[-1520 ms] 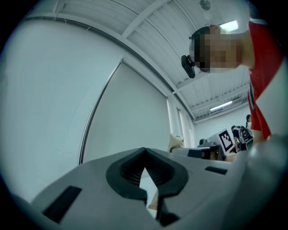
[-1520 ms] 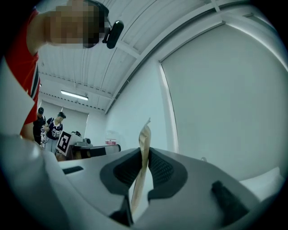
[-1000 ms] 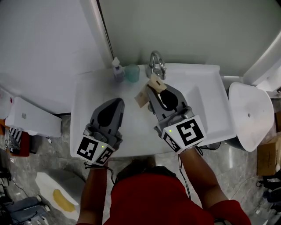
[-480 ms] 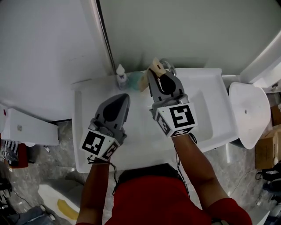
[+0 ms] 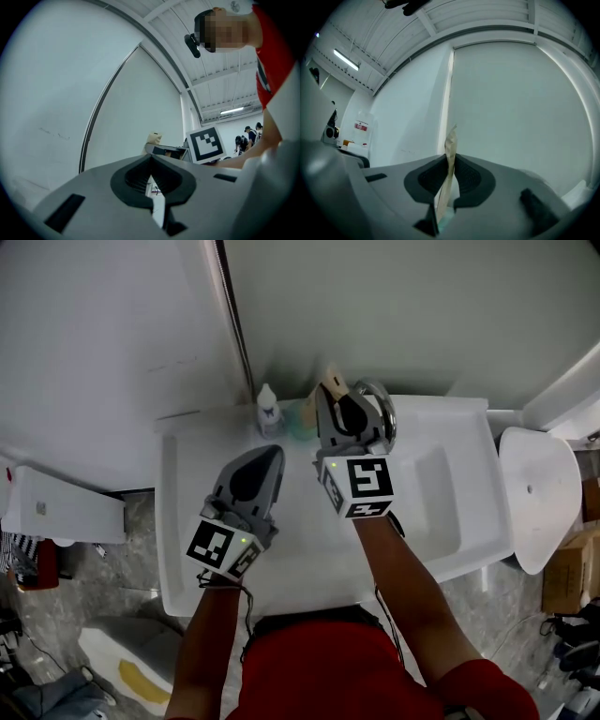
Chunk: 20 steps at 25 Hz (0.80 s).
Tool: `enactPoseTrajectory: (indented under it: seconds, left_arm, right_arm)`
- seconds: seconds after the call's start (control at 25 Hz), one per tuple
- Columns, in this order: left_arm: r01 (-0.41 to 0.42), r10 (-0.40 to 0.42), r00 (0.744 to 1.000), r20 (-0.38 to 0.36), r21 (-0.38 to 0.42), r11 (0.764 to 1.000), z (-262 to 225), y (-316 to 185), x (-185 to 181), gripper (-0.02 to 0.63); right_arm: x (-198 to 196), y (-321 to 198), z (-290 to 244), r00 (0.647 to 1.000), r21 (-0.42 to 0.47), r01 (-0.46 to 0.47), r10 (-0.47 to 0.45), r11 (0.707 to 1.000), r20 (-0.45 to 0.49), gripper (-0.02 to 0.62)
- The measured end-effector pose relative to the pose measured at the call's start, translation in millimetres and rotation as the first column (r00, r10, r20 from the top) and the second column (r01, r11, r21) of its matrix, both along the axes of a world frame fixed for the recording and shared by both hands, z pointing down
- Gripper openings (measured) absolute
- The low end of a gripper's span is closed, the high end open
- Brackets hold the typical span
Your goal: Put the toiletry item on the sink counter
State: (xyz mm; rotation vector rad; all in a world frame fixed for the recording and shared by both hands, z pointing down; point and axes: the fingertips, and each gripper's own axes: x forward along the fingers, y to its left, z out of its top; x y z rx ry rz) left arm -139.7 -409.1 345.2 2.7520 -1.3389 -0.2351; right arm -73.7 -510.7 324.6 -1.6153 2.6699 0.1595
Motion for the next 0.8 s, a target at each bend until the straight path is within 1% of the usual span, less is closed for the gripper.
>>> enactPoseTrajectory:
  seconds: [0.2,0.4,0.64,0.8]
  left_arm:
    - [0.019,-0.019,1.0,-0.005,-0.024,1.0,21,-20,-3,0.017]
    - [0.02,-0.021,1.0,-0.01,-0.046,0.999,35,-39,-1,0.017]
    - [0.016,-0.017,1.0,-0.014,-0.081,0.997,48,-45,-5,0.017]
    - [0.018,-0.02,1.0,-0.024,-0.091,0.996,53,-47,-8,0.017]
  right_arm:
    - [-5,-14,20,1.0,-0.016,0.004,-0.004,1.0,-0.018,0.058]
    - [-5,-29,52,1.0,-0.077,0.004,-0.006,0.997,-0.025,0.058]
    - [-3,-42,83,0.999,-0.168,0.005,0.001,0.986,0.034,0.058]
    - [-6,-46,98,0.999,-0.209,0.022,-0.014,0.978,0.037,0.06]
